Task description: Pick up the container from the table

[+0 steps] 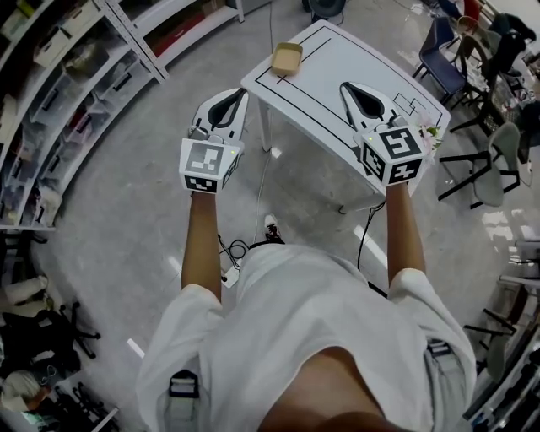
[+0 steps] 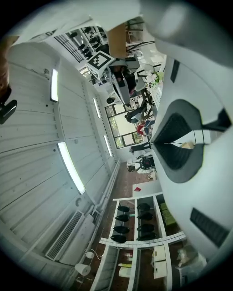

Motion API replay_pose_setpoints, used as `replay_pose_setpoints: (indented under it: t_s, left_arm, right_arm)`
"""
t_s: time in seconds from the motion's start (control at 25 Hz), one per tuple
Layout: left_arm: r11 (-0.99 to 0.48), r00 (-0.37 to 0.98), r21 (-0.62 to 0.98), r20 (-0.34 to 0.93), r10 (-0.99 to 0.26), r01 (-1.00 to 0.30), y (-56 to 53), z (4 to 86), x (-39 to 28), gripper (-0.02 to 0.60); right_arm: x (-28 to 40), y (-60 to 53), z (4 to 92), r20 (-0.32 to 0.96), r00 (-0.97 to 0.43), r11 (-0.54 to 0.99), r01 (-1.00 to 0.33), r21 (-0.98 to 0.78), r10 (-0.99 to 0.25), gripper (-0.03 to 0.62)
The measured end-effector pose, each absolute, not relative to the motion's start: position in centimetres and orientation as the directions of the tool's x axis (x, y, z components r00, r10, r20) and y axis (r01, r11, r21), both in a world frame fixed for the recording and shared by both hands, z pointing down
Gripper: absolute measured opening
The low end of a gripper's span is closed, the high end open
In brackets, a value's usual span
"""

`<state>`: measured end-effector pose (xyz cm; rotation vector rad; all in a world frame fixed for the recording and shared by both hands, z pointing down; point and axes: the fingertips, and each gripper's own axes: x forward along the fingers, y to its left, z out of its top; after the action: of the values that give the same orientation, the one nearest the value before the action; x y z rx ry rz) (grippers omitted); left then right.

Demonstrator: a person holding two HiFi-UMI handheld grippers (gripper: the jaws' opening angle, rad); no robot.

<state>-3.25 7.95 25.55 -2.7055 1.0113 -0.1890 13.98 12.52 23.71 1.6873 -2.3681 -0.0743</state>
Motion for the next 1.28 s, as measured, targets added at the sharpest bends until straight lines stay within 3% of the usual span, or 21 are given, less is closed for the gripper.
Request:
replay_pose_setpoints:
  t_s: [0.52,1.28]
  left_arm:
    - [-0.789,0.799,-0.227,0.069,-0.598,-0.571,-5.1,28.4,-4.5,0.017]
    - [-0.770,0.750,-0.109,0.174,-0.638,-0.629,-15.5,34.5,-3.9,0.018]
  right_arm:
    - [11.1,-0.5,25.7,0.210,-0.249,0.293,-0.932,0.215,-0.946,0.014]
    - [11.1,-14.6,35.2,0.430,-0.371,0.477,-0.862,0.170,-0.823,0.017]
